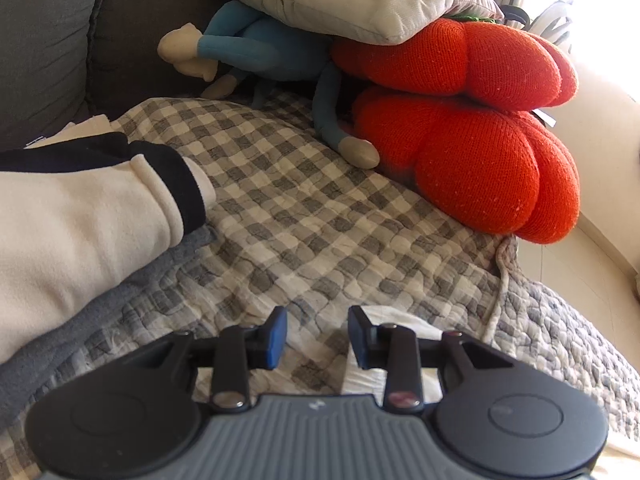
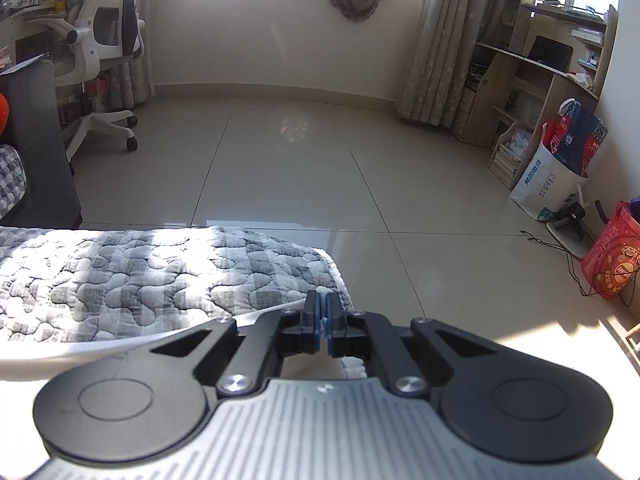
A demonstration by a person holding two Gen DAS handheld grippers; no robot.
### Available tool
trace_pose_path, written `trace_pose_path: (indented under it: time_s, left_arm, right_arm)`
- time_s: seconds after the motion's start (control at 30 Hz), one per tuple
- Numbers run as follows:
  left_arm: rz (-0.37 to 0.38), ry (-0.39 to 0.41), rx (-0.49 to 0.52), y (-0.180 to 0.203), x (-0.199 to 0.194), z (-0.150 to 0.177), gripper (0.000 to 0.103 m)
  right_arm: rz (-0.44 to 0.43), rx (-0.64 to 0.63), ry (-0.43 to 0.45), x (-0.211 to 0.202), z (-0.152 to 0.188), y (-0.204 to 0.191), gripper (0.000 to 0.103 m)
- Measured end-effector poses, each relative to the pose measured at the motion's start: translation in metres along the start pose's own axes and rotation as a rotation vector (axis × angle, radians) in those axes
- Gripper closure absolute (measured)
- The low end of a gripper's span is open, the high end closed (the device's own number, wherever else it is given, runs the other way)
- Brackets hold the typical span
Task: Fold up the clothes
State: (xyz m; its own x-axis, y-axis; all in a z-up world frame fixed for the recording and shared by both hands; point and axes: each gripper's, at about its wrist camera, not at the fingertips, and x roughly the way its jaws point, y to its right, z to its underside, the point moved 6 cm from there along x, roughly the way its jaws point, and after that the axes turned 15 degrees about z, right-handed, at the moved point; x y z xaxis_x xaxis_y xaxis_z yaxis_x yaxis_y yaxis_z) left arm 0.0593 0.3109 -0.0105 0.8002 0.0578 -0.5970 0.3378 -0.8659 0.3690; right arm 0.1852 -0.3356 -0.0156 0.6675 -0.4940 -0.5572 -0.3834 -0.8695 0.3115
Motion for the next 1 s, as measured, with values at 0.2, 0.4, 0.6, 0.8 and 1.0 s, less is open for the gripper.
trace_pose_path:
  time_s: [0.2, 0.4, 0.6, 0.8, 1.0]
  left_arm:
    - [-0.018, 0.005, 0.041, 0.004, -0.005, 0.0, 0.073]
    - [-0.071, 0.011, 0.031, -0.003, -0.009, -0.002, 0.073]
    - [-0.046, 0.016, -0.005, -0.005, -0.015, -0.004, 0.072]
    - [0.014, -0.004, 0.061, 0.016, -0.027, 0.0, 0.07]
    - [0.048, -0.031, 0.13, 0.027, -0.035, 0.009, 0.07]
  right_arm:
    - [0.13, -0.012, -0.026, 0.003, -0.003, -0.003, 0.1]
    - [0.128, -0.076, -0.039, 0.01, 0.009, -0.014, 0.103]
    - [0.027, -0.142, 0.036, -0.016, -0.007, -0.021, 0.087]
    - [-0.547, -0.345, -0.073, -0.08, 0.005, -0.081, 0.056]
    - [-0.689, -0.485, -0.092, -0.129, 0.016, -0.144, 0.056]
